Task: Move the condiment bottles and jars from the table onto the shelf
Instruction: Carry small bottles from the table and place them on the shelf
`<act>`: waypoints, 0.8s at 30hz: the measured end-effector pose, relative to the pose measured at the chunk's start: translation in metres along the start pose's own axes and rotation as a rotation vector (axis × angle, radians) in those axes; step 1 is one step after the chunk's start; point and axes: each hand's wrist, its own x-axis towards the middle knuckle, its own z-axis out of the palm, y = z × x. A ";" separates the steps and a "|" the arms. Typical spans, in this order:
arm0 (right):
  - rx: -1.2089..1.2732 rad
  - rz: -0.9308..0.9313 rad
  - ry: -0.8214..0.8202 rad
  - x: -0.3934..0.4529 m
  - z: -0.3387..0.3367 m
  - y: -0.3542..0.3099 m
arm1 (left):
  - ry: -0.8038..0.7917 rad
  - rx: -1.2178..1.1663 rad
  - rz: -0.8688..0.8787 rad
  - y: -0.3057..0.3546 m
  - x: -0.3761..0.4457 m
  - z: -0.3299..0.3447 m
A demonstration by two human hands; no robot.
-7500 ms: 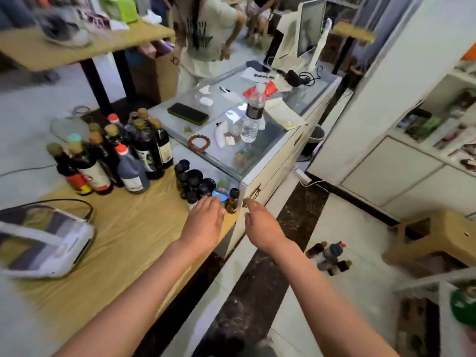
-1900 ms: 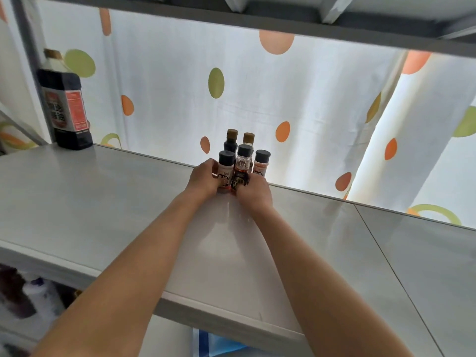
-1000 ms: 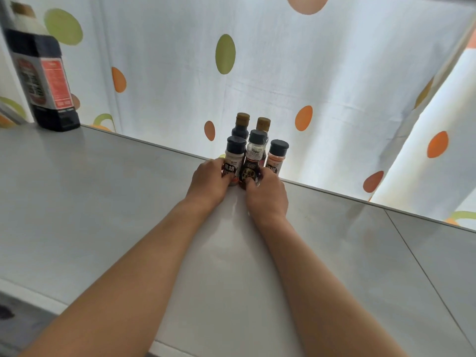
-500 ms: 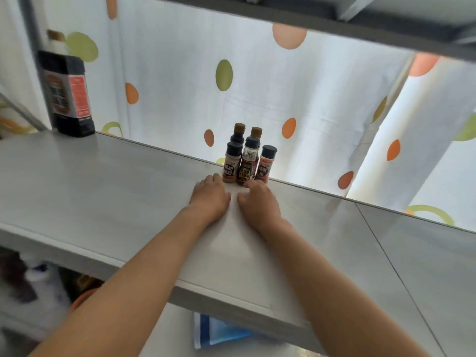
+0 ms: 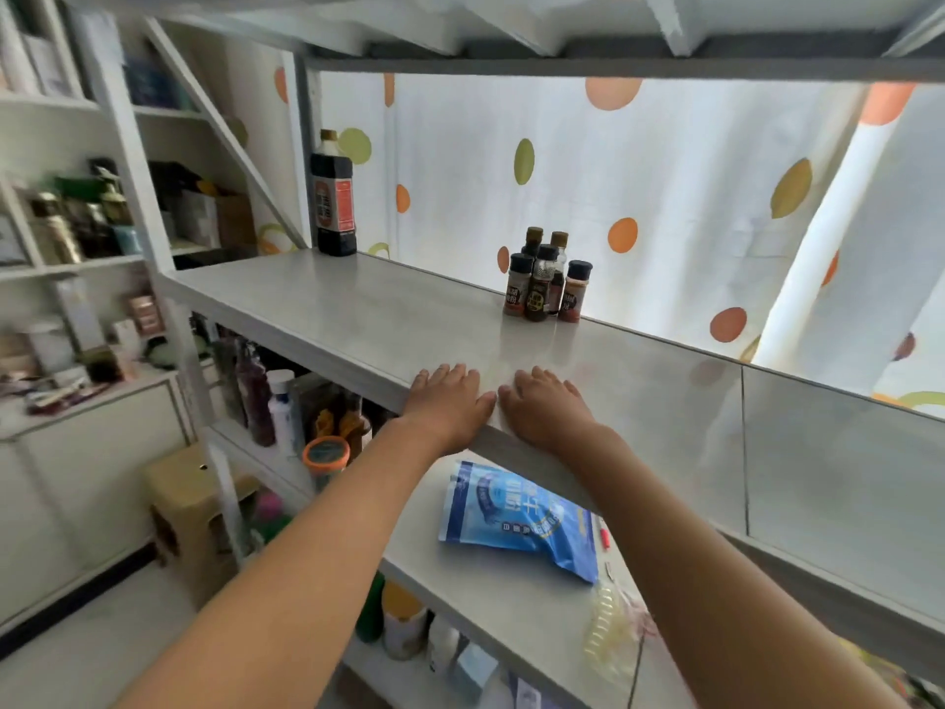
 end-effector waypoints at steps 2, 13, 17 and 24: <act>-0.013 -0.040 -0.017 -0.025 0.000 -0.001 | 0.012 0.001 -0.043 0.010 -0.030 0.004; -0.129 -0.338 0.166 -0.155 0.025 -0.025 | 0.018 0.052 -0.154 0.039 -0.168 0.017; -0.070 -0.424 0.149 -0.189 0.058 -0.060 | 0.058 0.081 -0.258 0.020 -0.235 0.029; 0.039 -0.652 -0.020 -0.279 0.145 -0.162 | 0.020 0.202 -0.514 -0.054 -0.387 0.050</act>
